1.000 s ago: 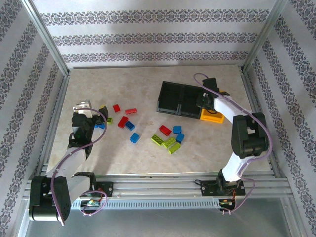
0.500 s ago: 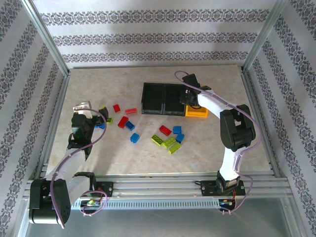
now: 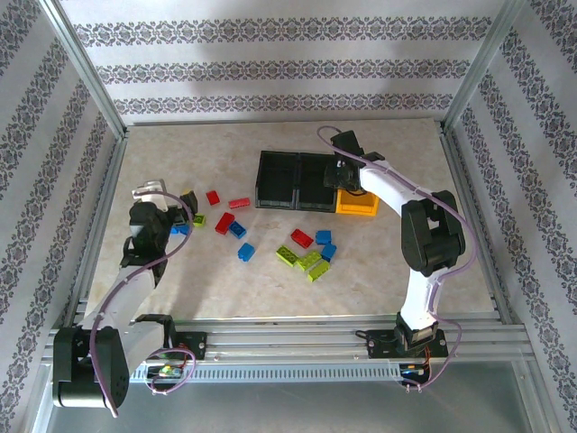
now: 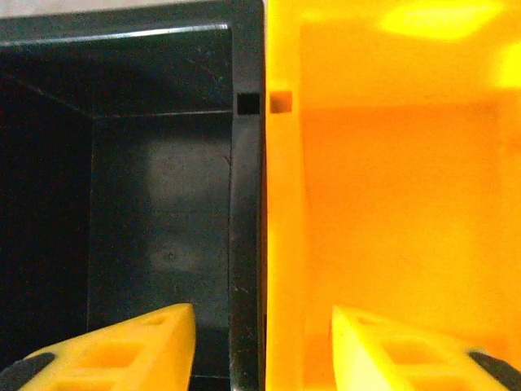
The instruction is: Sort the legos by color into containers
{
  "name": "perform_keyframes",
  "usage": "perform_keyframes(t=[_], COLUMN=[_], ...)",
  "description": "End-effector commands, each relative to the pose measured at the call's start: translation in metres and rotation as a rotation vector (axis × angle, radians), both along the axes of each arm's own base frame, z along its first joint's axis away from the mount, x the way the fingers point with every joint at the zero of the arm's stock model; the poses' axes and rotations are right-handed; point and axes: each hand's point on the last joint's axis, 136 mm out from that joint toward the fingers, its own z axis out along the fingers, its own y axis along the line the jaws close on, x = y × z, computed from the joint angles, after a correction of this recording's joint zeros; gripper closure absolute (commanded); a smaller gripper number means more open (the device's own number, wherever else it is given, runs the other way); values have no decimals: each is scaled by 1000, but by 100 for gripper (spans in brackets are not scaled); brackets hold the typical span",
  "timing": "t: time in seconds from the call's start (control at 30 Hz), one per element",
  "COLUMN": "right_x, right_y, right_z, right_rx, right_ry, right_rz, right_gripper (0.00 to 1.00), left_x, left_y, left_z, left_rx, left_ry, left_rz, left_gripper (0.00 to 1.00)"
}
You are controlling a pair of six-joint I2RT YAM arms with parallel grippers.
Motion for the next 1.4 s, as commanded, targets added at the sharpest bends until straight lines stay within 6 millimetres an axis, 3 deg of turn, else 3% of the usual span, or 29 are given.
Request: perform_keyframes(t=[0.0, 0.27, 0.5, 0.67, 0.7, 0.73, 0.77, 1.0, 1.17, 1.37], right_x=[-1, -15, -40, -63, -67, -71, -75, -98, -105, -109], right_y=[-6, -12, -23, -38, -41, -43, -45, -58, -65, -68], right_z=[25, 43, 43, 44, 45, 46, 47, 50, 56, 63], right_rx=[-47, -40, -49, -64, -66, -67, -65, -28, -11, 27], right_ry=[-32, -68, -76, -96, -102, -110, -117, -171, -202, -249], right_rz=[13, 15, -7, -42, -50, -59, -66, -140, -182, -219], right_gripper=[49, 43, 37, 23, 17, 3, 2, 2, 2, 2], left_x=[0, 4, 7, -2, -5, -8, -11, -20, -22, -19], left_y=[-4, -8, 12, 26, 29, 32, 34, 41, 46, 49], left_z=[0, -1, -26, -51, -56, -62, -65, -97, -119, -134], left_rx=[-24, -100, -176, -195, -192, -186, -181, -216, -261, -288], left_ry=[52, 140, 345, 496, 524, 551, 571, 676, 739, 762], left_rz=[-7, -7, 147, 242, 260, 278, 290, 320, 316, 317], left_gripper=[1, 1, 1, 1, 1, 1, 1, 0, 18, 26])
